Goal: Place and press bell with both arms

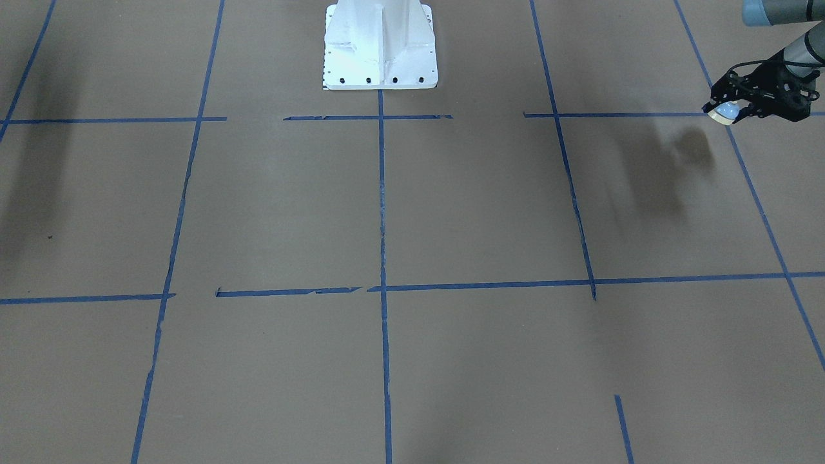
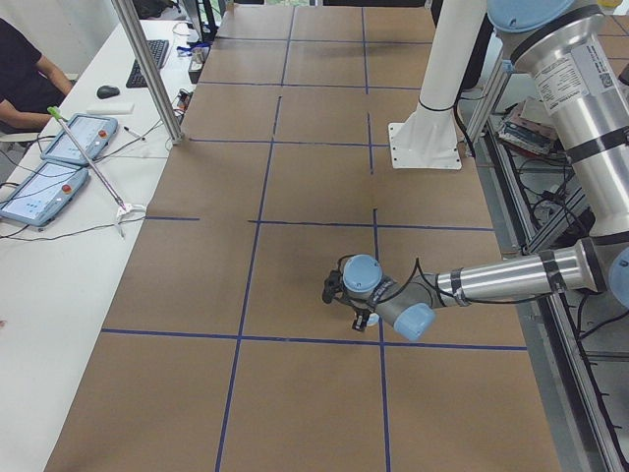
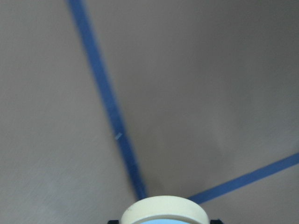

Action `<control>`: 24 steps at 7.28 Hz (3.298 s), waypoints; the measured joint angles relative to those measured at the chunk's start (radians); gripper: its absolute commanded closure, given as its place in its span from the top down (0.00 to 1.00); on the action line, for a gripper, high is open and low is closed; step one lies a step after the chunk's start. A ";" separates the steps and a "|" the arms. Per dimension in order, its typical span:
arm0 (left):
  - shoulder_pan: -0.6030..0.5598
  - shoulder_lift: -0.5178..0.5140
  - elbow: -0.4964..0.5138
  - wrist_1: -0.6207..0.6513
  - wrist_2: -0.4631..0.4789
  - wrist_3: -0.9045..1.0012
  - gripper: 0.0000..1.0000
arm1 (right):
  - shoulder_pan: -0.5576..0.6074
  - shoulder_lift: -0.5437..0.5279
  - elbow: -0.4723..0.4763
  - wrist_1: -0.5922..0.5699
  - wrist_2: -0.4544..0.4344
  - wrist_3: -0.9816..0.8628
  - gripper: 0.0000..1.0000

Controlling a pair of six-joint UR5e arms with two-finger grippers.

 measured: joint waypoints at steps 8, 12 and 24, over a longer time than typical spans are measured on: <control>0.235 -1.074 0.111 0.740 0.164 -0.603 0.12 | 0.001 0.003 0.001 0.003 0.000 0.006 1.00; 0.413 -1.429 0.505 0.797 0.347 -0.633 0.26 | 0.000 0.003 0.000 0.020 0.001 0.010 1.00; 0.401 -1.472 0.585 0.726 0.458 -0.629 1.00 | 0.000 0.000 -0.004 0.021 0.005 0.013 1.00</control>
